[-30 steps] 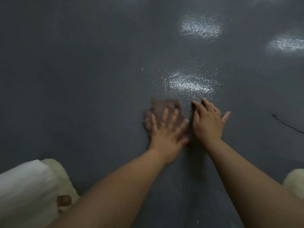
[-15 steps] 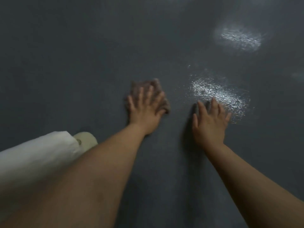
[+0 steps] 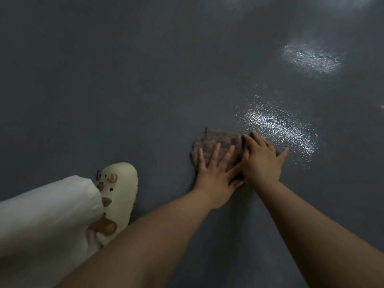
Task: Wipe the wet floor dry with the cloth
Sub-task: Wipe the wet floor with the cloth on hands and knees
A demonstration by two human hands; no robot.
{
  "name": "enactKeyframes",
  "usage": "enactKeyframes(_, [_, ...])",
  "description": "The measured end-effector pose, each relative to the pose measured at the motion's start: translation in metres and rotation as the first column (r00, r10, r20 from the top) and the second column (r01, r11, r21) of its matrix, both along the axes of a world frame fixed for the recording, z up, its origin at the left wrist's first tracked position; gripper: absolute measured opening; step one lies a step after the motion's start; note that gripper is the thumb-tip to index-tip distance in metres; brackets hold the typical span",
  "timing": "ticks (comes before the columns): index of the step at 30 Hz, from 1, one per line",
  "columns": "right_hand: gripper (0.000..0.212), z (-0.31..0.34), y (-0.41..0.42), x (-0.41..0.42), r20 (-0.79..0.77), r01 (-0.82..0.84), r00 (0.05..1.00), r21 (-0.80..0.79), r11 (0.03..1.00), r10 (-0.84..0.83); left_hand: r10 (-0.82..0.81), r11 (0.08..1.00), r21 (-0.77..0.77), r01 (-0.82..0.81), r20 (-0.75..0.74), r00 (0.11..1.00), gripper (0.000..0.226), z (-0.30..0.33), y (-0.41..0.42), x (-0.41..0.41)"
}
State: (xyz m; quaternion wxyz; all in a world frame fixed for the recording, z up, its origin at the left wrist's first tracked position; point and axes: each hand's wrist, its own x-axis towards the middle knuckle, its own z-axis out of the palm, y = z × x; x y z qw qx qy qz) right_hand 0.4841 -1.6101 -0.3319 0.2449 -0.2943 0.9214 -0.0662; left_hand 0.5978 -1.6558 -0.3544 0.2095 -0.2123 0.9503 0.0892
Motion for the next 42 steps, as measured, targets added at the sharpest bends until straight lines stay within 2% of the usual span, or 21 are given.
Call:
enactKeyframes(1, [0.044,-0.001,0.0,0.0,-0.002,0.007,1.0,-0.005,1.0,-0.007,-0.095,0.995,-0.004,0.095,-0.007,0.995,0.053,-0.002,-0.01,-0.006])
enactKeyframes(3, [0.045,-0.002,-0.002,0.001,-0.003,0.041,0.999,-0.024,0.999,-0.041,-0.157,0.986,0.063,0.156,0.016,0.987,0.058,0.0,-0.034,-0.019])
enactKeyframes(7, [0.045,-0.001,-0.005,0.0,-0.045,0.137,0.989,-0.08,0.987,-0.141,-0.084,0.995,0.05,0.083,0.013,0.996,0.057,0.001,-0.062,-0.052])
enactKeyframes(11, [0.045,0.0,0.0,-0.024,-0.119,0.152,0.981,-0.026,0.988,-0.155,-0.041,0.998,0.057,0.039,0.033,0.999,0.057,0.002,-0.057,-0.081])
enactKeyframes(18, [0.052,-0.006,0.004,-0.064,-0.097,0.224,0.971,0.046,0.973,-0.219,-0.195,0.98,0.035,0.194,0.023,0.981,0.057,0.002,-0.064,-0.16])
enactKeyframes(22, [0.058,-0.009,0.001,-0.07,-0.097,0.21,0.974,0.044,0.977,-0.205,-0.17,0.985,0.041,0.17,0.009,0.985,0.06,0.002,-0.085,-0.199])
enactKeyframes(25, [0.057,-0.009,-0.003,-0.071,-0.086,0.19,0.979,0.06,0.98,-0.184,-0.076,0.997,0.031,0.076,-0.002,0.997,0.06,0.0,-0.103,-0.217])
enactKeyframes(28, [0.055,-0.009,-0.005,-0.067,-0.085,0.136,0.988,0.074,0.988,-0.13,0.103,0.995,0.016,-0.102,-0.036,0.994,0.06,-0.001,-0.131,-0.217])
enactKeyframes(34, [0.053,-0.009,-0.004,-0.052,-0.055,0.055,0.997,0.095,0.994,-0.05,0.401,0.915,-0.023,-0.402,-0.051,0.915,0.059,-0.009,-0.188,-0.137])
enactKeyframes(37, [0.054,-0.006,-0.001,-0.04,-0.031,0.011,0.999,0.108,0.994,-0.008,0.558,0.826,-0.072,-0.559,-0.032,0.829,0.059,-0.012,-0.209,-0.071])
enactKeyframes(42, [0.052,0.0,0.005,-0.015,0.01,-0.041,0.999,0.085,0.996,0.04,0.789,0.611,-0.069,-0.789,-0.022,0.613,0.059,-0.008,-0.198,0.003])
